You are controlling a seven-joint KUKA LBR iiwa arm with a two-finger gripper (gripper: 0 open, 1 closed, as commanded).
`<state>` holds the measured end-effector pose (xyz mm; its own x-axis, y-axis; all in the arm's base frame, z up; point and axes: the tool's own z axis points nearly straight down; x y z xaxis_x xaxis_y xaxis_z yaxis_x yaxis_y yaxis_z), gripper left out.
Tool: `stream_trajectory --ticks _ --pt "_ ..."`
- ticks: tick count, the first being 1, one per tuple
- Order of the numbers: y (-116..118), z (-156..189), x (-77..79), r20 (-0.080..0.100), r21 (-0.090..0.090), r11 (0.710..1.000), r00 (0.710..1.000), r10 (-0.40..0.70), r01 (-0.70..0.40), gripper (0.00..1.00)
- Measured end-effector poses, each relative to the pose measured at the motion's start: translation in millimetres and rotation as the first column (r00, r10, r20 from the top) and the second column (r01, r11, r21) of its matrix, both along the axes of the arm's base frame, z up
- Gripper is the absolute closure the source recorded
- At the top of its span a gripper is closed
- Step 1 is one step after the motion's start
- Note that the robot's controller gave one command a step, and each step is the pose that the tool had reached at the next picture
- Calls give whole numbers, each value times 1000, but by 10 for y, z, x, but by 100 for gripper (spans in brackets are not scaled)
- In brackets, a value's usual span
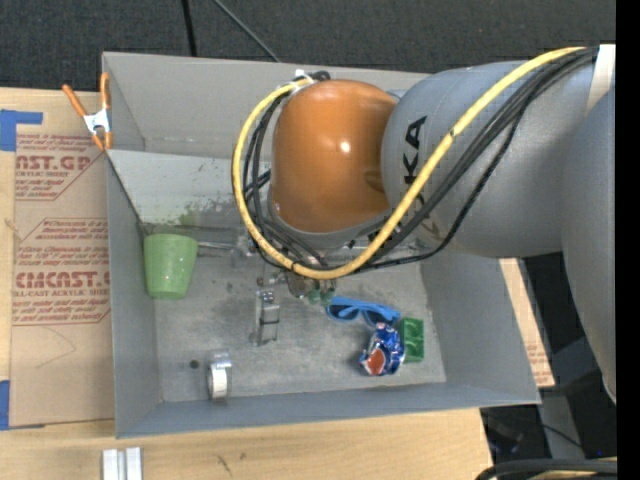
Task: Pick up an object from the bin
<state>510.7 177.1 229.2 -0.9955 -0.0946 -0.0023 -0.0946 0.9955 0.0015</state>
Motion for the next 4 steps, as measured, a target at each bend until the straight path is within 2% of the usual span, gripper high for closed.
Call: stream_trajectory --ticks 1,2,3,4 --pt "94 -1564 -266 -2 -2 996 996 89 -89 0" --pt "97 -1532 -261 -2 -1 996 996 89 -89 100" --pt "-135 -1365 -72 1 -2 949 949 316 -316 100" --pt "-126 -1366 -78 0 -1 949 949 316 -316 0"
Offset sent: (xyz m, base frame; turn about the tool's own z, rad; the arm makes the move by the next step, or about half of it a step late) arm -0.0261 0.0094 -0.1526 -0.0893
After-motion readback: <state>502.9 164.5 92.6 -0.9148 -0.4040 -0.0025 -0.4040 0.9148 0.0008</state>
